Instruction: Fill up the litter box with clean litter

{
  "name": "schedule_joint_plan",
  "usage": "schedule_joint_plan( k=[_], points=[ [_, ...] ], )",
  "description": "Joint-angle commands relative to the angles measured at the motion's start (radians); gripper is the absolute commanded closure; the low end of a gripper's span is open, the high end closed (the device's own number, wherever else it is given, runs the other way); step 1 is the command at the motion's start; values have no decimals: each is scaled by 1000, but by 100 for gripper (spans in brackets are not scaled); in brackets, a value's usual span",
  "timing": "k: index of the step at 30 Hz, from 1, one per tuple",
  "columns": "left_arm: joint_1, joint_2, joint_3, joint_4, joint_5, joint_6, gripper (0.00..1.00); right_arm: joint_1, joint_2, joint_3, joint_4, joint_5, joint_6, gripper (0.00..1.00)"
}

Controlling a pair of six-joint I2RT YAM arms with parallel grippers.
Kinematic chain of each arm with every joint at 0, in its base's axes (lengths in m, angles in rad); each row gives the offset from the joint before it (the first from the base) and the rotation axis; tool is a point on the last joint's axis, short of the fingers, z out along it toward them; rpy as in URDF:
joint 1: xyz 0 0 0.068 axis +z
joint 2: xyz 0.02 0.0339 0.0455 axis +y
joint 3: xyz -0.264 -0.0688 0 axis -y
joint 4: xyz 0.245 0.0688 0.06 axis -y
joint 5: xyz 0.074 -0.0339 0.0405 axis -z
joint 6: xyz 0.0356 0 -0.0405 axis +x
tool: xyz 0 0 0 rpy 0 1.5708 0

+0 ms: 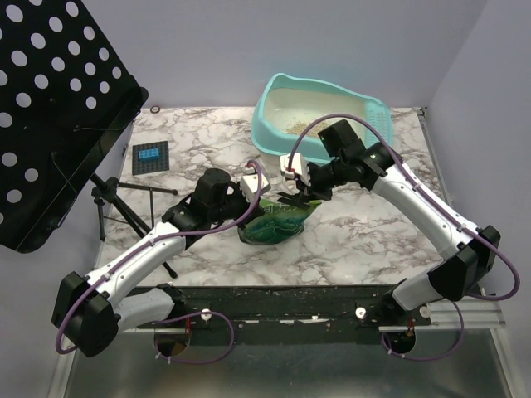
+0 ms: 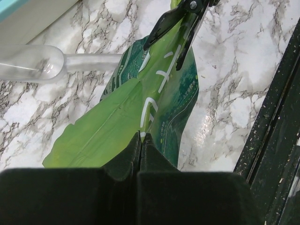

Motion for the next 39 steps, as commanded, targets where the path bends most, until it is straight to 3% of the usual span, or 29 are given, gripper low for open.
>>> schedule_joint_plan(
  k=[1, 24, 34, 39],
  points=[
    [0, -15, -10, -46, -73, -9, 100, -1, 6, -32, -29, 70, -19, 100],
    [1, -16, -1, -52, -104, -13, 100, 111, 69, -90, -3, 263, 5, 98],
    [0, -18, 1, -49, -105, -18, 100, 155, 109, -124, 69, 249, 33, 90],
    [1, -16, 1, -51, -105, -20, 100, 166, 57, -168, 138, 163, 27, 86]
  ],
)
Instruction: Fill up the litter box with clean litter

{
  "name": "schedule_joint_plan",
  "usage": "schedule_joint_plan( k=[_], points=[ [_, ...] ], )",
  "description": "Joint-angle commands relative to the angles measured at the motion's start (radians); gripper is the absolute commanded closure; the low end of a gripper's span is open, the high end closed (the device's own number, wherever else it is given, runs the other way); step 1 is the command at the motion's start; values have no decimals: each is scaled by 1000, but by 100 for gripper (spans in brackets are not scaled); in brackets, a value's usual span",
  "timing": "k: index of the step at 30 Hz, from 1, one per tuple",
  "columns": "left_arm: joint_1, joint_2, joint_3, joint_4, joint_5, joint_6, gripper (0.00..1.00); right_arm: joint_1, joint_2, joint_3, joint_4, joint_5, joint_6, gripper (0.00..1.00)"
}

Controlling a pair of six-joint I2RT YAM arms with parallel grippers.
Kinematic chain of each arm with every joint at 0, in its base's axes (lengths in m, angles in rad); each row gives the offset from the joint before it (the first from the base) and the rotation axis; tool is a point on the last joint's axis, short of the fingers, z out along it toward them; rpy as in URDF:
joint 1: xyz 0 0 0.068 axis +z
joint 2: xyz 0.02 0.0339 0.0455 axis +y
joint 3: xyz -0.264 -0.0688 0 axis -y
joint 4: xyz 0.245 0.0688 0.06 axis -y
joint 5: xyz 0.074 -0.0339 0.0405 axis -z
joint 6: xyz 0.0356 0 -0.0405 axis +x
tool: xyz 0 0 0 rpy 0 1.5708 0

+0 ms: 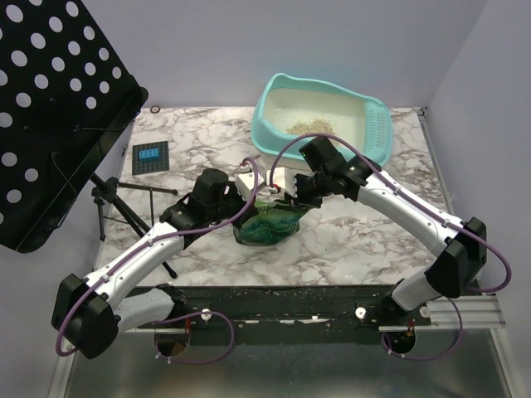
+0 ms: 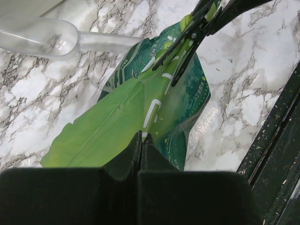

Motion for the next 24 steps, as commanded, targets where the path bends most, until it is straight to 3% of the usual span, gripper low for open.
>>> schedule_joint_plan(
  k=[1, 6, 14, 24],
  points=[
    [-10, -8, 1, -1, -40, 20, 100, 63, 10, -74, 31, -67, -16, 85],
    [-11, -6, 2, -3, -38, 18, 100, 66, 15, -69, 34, -75, -8, 77],
    [-10, -6, 2, -6, -35, 18, 100, 66, -42, -77, 85, -69, 7, 55],
    [-10, -11, 1, -4, -31, 14, 100, 64, -178, -97, 128, -64, 67, 51]
  ],
)
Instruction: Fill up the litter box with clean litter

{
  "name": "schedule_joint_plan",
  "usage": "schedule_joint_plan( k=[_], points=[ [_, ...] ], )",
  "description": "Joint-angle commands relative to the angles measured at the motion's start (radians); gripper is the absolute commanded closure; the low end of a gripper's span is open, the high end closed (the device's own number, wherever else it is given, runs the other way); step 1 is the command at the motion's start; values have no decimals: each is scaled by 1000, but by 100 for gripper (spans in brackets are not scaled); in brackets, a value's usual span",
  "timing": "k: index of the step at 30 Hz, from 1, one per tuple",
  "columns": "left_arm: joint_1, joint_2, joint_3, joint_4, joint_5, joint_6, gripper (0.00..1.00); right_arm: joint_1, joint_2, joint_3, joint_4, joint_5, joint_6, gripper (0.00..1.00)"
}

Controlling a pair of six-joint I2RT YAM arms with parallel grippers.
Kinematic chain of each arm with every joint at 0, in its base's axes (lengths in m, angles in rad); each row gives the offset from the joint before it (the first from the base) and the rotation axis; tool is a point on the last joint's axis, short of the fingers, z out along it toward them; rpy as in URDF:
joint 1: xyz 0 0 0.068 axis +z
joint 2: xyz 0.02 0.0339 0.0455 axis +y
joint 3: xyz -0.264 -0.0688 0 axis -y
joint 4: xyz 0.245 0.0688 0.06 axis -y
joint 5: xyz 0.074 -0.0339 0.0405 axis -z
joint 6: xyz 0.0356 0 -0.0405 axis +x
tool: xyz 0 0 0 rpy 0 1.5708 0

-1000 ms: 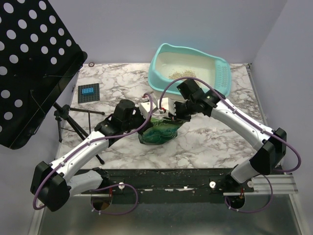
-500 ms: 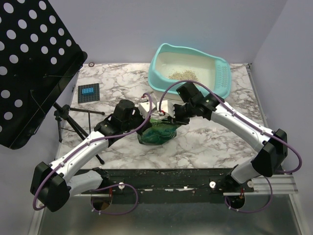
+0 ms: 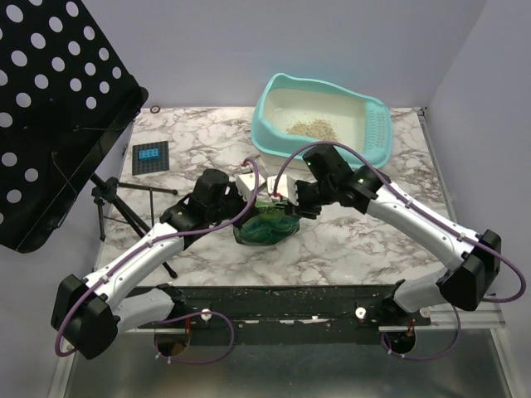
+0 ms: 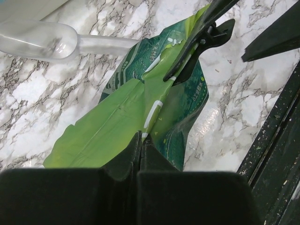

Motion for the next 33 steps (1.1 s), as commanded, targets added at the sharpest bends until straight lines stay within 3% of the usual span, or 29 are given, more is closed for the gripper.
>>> schedule_joint_plan(
  k=[1, 4, 6, 7, 10, 15, 17, 20, 23, 26, 28, 33],
  points=[
    [-5, -9, 4, -2, -25, 11, 100, 13, -110, -22, 70, -13, 67, 50],
    [-5, -17, 4, -2, -21, 10, 100, 10, -185, -54, 174, 70, 161, 47],
    [-5, -25, -1, 4, -19, 8, 100, 8, -233, -66, 234, 133, 222, 37],
    [-5, -28, -2, 6, -19, 7, 100, 10, -254, -69, 266, 167, 245, 0],
    [-7, -40, 1, 10, -11, 5, 96, 7, -322, -98, 357, 311, 331, 0],
    [-5, -78, -2, 36, 38, 5, 82, 7, -399, -183, 533, 669, 533, 0],
    [-5, -94, -4, 39, 56, 11, 73, 4, -393, -180, 529, 760, 607, 0],
    [-5, -114, -3, 41, 74, 13, 61, 4, -359, -125, 427, 793, 691, 0],
    [-5, -141, 13, 35, 58, 8, 49, 4, -379, -160, 467, 826, 771, 0],
    [-5, -181, 25, 50, 19, -16, 29, 4, -393, -172, 483, 848, 865, 0],
    [-5, -212, 28, 72, -45, -48, 1, 5, -377, -160, 468, 874, 915, 0],
    [-5, -244, 80, 76, -247, -127, 1, 7, -325, -152, 432, 1081, 1012, 0]
  ],
)
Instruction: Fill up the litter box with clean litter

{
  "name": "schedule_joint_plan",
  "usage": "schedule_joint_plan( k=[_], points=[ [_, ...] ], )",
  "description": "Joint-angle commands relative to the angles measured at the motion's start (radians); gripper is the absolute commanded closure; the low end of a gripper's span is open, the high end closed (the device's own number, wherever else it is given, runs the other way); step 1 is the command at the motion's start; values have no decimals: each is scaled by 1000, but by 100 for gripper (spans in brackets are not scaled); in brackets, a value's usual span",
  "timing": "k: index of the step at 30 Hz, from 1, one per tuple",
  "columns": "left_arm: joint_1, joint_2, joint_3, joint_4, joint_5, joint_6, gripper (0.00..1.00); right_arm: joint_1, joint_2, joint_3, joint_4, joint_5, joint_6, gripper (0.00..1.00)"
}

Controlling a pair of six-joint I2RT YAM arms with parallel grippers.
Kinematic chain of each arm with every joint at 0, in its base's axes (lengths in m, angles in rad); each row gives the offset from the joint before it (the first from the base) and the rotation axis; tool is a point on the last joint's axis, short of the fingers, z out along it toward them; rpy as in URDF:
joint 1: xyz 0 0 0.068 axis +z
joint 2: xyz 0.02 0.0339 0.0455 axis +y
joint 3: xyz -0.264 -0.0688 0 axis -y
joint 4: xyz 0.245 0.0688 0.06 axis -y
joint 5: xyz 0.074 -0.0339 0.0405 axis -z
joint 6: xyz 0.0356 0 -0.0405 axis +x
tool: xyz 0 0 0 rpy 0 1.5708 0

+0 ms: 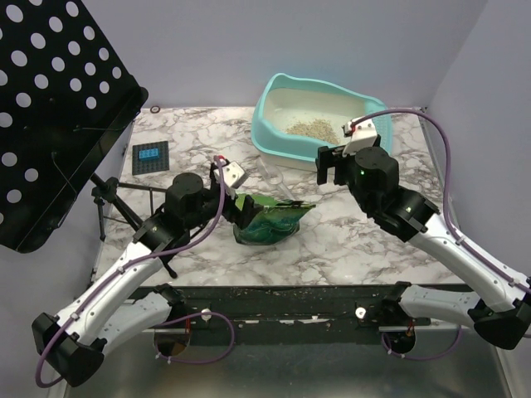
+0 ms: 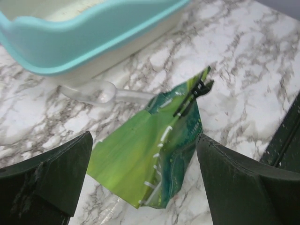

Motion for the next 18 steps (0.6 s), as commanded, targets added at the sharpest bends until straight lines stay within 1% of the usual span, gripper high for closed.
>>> schedule_joint_plan(
  k=[1, 2, 3, 4, 5, 7, 10, 13, 16, 18],
  points=[
    [-3, -29, 69, 37, -238, -80, 1, 4, 41, 4, -22, 230, 135, 0],
    [-3, -29, 72, 43, -282, -89, 1, 4, 43, 1, -22, 236, 135, 0],
    [-3, -26, 77, 42, -375, -106, 1, 4, 43, -2, -26, 232, 142, 0],
    [-3, -16, 88, 36, -430, -132, 1, 4, 41, -2, -35, 214, 149, 0],
    [-2, -4, 100, 36, -459, -135, 1, 4, 38, -1, -43, 203, 155, 0],
    [-2, 16, 117, 33, -465, -100, 1, 4, 32, -5, -46, 198, 175, 0],
    [0, 14, 105, 63, -568, -152, 1, 4, 29, -13, -31, 247, 182, 0],
    [0, 10, 76, 82, -594, -110, 1, 4, 24, -10, -40, 292, 184, 0],
    [0, 8, 62, 82, -567, -82, 1, 4, -12, -39, -5, 230, 153, 0],
    [0, -4, 49, 91, -544, -74, 1, 4, -2, -21, -5, 270, 156, 0]
  ],
)
